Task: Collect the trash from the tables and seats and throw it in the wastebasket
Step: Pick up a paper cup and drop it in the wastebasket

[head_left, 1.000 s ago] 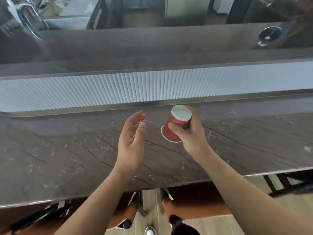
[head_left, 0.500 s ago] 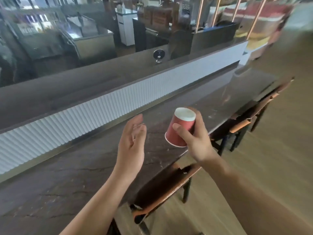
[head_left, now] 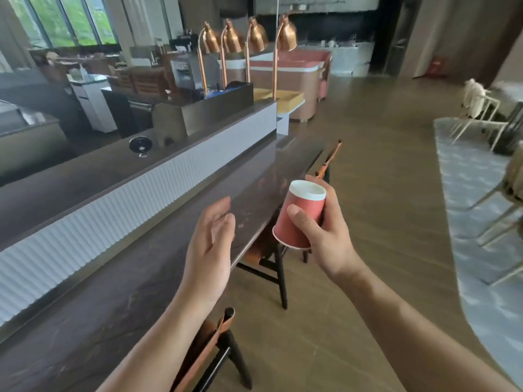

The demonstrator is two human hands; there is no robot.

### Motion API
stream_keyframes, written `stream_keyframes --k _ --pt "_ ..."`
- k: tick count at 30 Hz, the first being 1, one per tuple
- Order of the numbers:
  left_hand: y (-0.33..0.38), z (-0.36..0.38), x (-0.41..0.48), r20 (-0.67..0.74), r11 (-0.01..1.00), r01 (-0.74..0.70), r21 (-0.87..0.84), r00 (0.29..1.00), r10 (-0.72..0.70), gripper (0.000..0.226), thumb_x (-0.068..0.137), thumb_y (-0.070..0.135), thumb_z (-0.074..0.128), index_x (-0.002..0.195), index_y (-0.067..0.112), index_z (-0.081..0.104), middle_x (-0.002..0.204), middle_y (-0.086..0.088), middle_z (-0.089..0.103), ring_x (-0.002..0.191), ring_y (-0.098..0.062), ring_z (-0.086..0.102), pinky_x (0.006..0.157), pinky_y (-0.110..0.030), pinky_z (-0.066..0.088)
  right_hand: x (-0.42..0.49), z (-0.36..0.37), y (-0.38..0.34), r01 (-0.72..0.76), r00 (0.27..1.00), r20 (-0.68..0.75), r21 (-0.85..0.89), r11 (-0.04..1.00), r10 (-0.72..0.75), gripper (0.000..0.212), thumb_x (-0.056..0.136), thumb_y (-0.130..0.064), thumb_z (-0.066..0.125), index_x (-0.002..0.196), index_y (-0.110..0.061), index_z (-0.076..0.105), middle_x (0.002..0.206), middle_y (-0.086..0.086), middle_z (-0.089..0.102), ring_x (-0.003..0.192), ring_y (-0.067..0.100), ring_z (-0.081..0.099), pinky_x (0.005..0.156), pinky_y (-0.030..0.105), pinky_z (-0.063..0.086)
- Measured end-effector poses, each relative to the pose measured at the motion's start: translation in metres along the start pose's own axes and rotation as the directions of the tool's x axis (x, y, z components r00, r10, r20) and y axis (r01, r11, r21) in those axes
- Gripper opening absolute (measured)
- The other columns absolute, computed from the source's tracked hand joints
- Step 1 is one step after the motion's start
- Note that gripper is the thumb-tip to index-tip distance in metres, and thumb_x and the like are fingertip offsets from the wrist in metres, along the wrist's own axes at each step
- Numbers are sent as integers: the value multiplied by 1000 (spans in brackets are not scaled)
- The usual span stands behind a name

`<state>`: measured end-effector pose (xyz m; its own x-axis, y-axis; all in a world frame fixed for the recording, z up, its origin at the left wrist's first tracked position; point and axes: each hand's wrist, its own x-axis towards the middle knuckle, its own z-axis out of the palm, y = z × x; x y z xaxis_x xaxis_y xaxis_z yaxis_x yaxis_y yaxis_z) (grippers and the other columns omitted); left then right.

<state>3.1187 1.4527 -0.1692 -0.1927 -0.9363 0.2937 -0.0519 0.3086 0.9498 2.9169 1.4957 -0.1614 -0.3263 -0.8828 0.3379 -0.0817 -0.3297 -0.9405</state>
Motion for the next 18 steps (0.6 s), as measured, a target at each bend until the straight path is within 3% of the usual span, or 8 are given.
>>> stream_keyframes --k 4,6,10,14,18 --pt "10 94 30 63 997 -35 -64 997 39 46 96 61 48 139 46 54 135 39 57 132 10 55 116 -39 49 24 -84 -6 15 998 -56 -32 999 -17 67 78 -52 77 138 -44 49 122 -8 66 108 10 69 87 26 59" --pt "12 137 42 93 994 -28 -107 995 38 36 98 53 48 132 50 55 130 42 59 129 11 56 112 -35 51 35 -121 -8 14 997 -81 -45 999 -18 62 77 -52 76 133 -50 50 121 -11 67 109 10 69 87 25 59" --pt "11 207 64 157 990 -9 -139 987 30 35 98 52 47 133 53 54 132 42 58 130 11 55 112 -35 49 59 -186 -7 -3 991 -137 -96 995 -10 48 79 -50 75 120 -64 53 114 -23 67 106 4 68 84 19 57" --pt "2 260 98 208 991 4 -135 978 25 31 100 50 47 129 58 55 130 42 60 128 12 56 107 -31 49 94 -233 14 -34 980 -200 -77 996 18 53 85 -39 74 131 -50 51 109 -28 67 101 -2 68 80 16 56" --pt "-11 306 151 250 989 27 -147 968 11 33 100 45 46 116 71 59 125 41 62 124 11 59 99 -26 50 141 -267 42 -69 960 -272 -27 997 59 59 81 -45 76 135 -44 52 110 -24 69 102 3 70 81 22 60"
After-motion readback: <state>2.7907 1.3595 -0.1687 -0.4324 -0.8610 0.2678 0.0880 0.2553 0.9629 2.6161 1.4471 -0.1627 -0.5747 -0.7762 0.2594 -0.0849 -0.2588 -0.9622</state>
